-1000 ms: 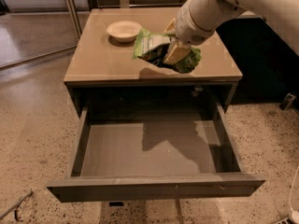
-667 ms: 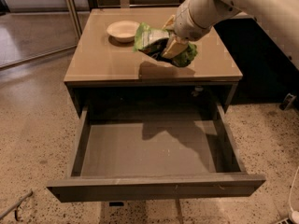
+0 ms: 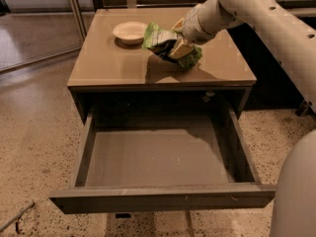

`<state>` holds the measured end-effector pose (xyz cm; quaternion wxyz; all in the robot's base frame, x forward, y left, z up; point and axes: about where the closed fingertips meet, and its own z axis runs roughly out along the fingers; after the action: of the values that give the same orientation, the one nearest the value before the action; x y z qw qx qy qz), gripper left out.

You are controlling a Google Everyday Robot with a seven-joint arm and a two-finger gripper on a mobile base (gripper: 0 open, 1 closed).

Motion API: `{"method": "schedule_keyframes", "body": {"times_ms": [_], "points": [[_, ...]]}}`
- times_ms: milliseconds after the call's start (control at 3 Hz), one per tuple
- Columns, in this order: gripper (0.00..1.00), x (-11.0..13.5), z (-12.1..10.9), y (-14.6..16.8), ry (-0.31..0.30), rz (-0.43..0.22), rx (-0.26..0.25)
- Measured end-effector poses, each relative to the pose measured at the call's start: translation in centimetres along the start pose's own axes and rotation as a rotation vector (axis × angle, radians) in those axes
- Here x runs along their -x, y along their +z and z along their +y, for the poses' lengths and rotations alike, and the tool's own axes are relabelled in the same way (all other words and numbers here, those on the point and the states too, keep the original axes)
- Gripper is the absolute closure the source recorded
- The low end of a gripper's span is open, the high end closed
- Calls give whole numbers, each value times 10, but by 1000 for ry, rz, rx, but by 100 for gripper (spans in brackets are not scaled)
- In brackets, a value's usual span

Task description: Pick green rice chip bag from top drawer and place on counter

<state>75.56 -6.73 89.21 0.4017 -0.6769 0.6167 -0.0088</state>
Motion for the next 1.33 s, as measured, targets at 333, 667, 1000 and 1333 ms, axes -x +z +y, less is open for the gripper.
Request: {"method": "schedule_keyframes", "body": {"times_ms": [333,667,1000,1333], "points": [[100,-14,-6,23,25,-8,-3],[83,-16,-6,26,28,-8,-2],[59,-16,-6,26,28,-8,-2],[36,-16,-6,26,28,-8,-2]]}}
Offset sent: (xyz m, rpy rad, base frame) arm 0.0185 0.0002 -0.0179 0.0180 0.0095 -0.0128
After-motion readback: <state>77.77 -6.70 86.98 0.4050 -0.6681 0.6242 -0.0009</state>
